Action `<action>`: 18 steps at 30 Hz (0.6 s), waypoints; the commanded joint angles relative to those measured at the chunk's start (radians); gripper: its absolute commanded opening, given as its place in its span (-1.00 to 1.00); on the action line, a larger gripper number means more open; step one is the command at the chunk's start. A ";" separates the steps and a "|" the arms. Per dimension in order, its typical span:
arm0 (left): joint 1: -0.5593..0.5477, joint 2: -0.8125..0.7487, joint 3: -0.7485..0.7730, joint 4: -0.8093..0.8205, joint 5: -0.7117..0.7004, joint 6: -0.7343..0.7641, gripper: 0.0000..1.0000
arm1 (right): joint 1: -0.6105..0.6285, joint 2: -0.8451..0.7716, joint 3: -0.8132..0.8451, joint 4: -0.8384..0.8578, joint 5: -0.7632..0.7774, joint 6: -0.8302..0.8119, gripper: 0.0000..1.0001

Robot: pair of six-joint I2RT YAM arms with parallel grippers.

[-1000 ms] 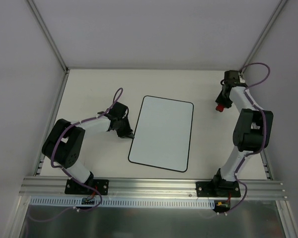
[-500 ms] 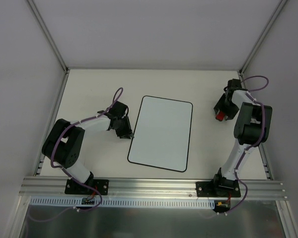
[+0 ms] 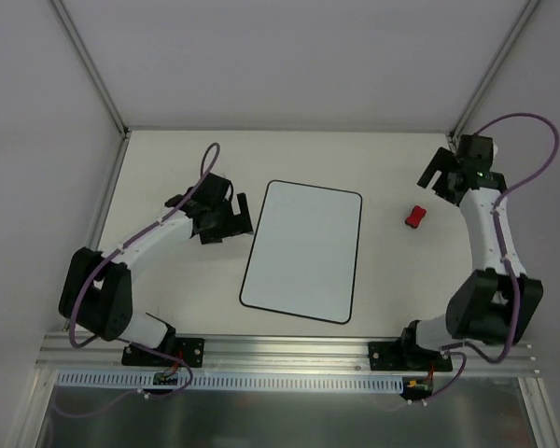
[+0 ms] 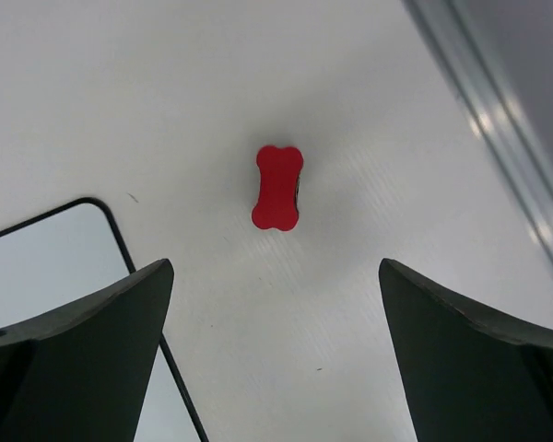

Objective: Erase the whiteboard

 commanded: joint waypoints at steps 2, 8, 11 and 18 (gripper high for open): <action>0.038 -0.202 0.132 -0.091 -0.126 0.143 0.97 | -0.009 -0.239 0.038 -0.078 -0.015 -0.120 0.98; 0.061 -0.429 0.284 -0.145 -0.289 0.304 0.97 | -0.006 -0.522 0.077 -0.089 -0.044 -0.186 0.98; 0.061 -0.503 0.397 -0.148 -0.365 0.408 0.98 | -0.005 -0.628 0.100 -0.088 -0.058 -0.209 0.98; 0.063 -0.622 0.557 -0.149 -0.523 0.598 0.98 | 0.081 -0.744 0.202 -0.089 -0.022 -0.292 0.98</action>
